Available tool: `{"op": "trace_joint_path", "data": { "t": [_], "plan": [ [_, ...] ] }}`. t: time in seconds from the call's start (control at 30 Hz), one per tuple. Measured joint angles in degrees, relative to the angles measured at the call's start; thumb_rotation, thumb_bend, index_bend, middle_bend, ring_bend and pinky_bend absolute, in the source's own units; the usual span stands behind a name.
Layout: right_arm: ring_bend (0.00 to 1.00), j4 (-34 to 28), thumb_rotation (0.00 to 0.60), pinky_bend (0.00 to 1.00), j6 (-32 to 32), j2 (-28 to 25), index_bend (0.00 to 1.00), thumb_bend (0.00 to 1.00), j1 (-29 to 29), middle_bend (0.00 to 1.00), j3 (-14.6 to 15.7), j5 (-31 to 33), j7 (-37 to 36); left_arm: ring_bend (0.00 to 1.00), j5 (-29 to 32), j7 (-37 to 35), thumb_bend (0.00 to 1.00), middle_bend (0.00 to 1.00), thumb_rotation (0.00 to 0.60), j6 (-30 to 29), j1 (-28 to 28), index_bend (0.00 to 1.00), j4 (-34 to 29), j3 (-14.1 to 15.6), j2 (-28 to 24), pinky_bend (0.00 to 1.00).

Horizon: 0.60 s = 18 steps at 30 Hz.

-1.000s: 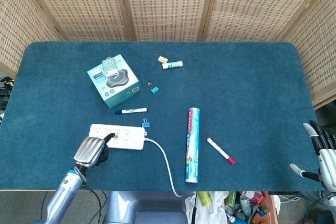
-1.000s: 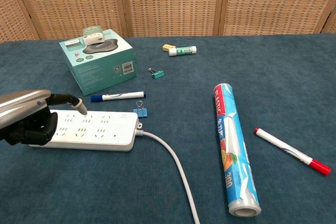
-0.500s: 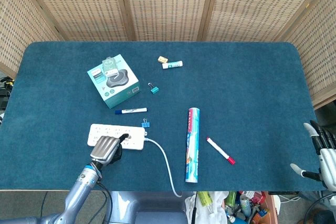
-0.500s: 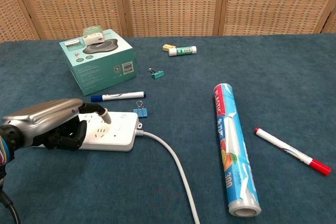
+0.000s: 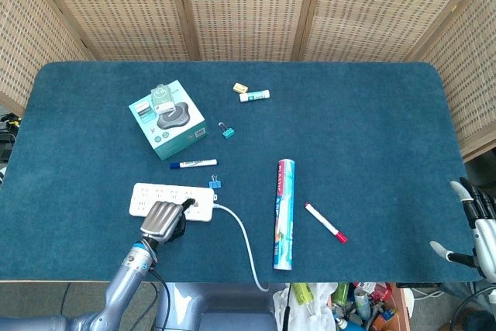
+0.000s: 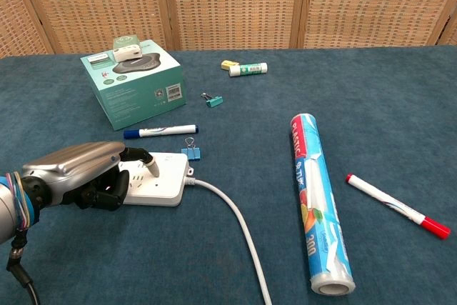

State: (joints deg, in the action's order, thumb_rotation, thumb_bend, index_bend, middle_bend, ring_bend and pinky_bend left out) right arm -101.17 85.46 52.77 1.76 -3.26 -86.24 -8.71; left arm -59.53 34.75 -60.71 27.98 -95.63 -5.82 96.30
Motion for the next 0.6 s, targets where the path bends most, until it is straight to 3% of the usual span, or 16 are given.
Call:
{"op": "trace_joint_path", "data": {
  "t": [0.27,0.5,0.53,0.57,0.6],
  "plan": [
    [0.0,0.1,0.6,0.0,0.1,0.0,0.0,0.0,0.0,0.0,0.0,0.0,-0.1,1.0,0.4,-0.1,1.0,1.0,0.6,-0.6,0.6,0.3,-0.1,0.8,0.0,1.0],
    [0.0,0.1,0.6,0.0,0.0,0.0,0.0,0.0,0.0,0.0,0.0,0.0,0.1,1.0,-4.0,-3.1,0.98,1.0,0.6,-4.0,0.1,0.3,-0.8,0.4,-0.8,1.0],
    [0.0,0.1,0.6,0.0,0.0,0.1,0.0,0.0,0.0,0.0,0.0,0.0,0.2,1.0,-4.8,-3.5,0.9,1.0,0.6,-4.6,0.0,0.3,-1.0,0.3,-1.0,1.0],
    [0.0,0.1,0.6,0.0,0.0,0.1,0.0,0.0,0.0,0.0,0.0,0.0,0.2,1.0,-5.7,-3.9,0.72,1.0,0.6,-5.3,-0.2,0.3,-1.2,0.3,-1.2,1.0],
    [0.0,0.1,0.6,0.0,0.0,0.1,0.0,0.0,0.0,0.0,0.1,0.0,0.2,1.0,-7.1,-4.4,0.44,1.0,0.6,-6.4,-0.4,0.3,-1.6,0.3,-1.7,1.0]
  ]
}}
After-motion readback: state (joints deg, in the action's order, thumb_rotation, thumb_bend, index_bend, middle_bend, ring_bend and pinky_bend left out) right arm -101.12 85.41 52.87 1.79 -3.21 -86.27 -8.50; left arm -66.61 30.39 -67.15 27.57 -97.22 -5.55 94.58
